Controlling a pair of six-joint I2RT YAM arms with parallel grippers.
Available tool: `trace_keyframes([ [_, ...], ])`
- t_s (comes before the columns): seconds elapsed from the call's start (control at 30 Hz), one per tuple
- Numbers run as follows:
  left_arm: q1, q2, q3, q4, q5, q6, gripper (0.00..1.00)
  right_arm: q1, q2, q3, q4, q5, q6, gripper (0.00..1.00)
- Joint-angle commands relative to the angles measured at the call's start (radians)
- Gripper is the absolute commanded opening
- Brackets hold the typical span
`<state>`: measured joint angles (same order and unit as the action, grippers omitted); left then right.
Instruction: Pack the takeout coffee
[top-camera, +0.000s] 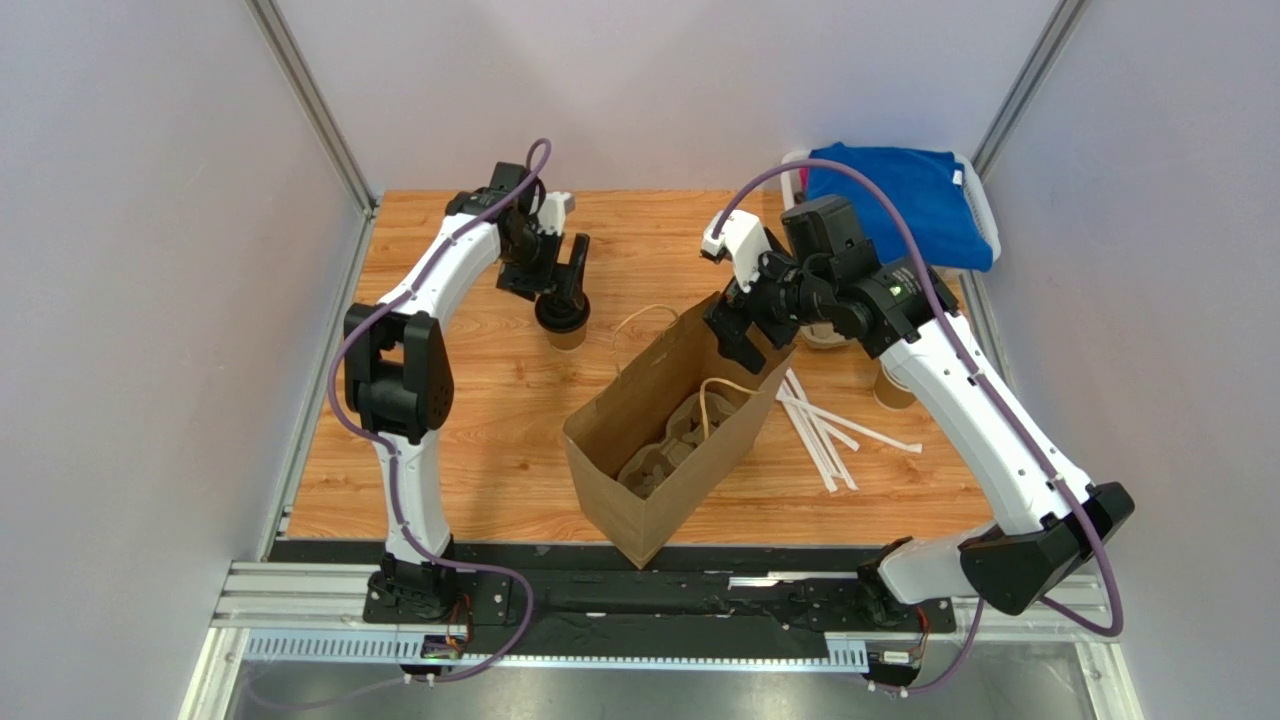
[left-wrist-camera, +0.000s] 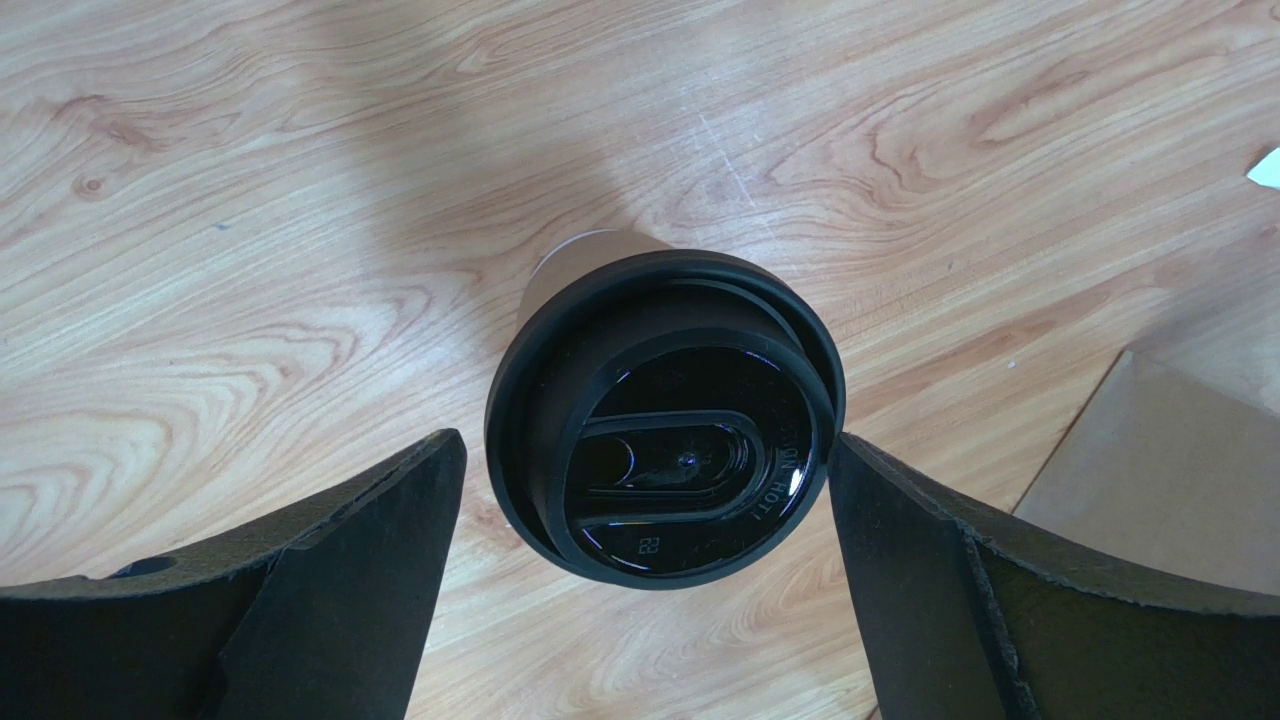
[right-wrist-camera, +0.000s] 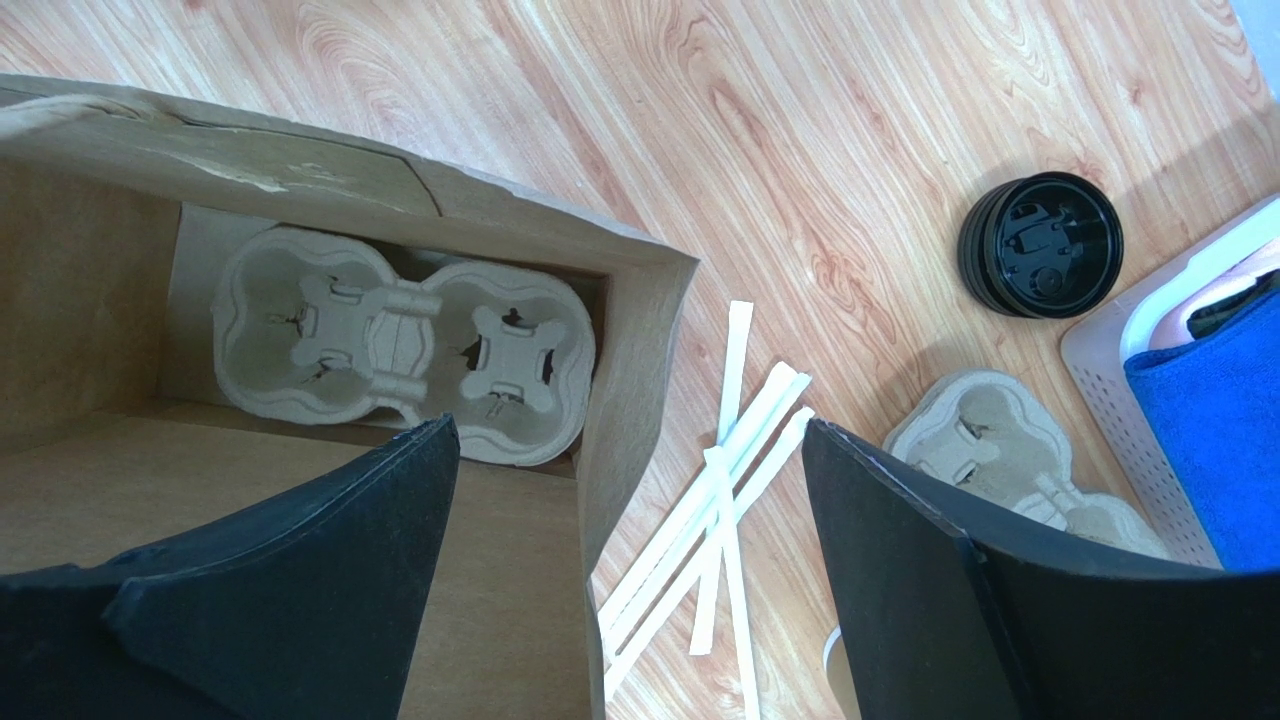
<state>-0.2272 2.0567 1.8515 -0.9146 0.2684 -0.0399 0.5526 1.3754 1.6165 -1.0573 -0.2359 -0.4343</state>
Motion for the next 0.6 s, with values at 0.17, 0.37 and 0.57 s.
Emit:
trace_keyframes([
  [0.17,0.006,-0.044,0.026,-0.009,0.034,-0.005,0.99,-0.003,0.007,0.046,0.008,0.003,0.0,0.91],
  [0.37,0.006,-0.05,0.031,-0.009,0.066,-0.015,0.99,-0.003,0.007,0.046,0.008,0.001,-0.001,0.91],
  [0.57,0.006,-0.037,0.031,-0.017,0.019,-0.009,0.99,-0.003,0.005,0.043,0.008,0.001,-0.006,0.91],
])
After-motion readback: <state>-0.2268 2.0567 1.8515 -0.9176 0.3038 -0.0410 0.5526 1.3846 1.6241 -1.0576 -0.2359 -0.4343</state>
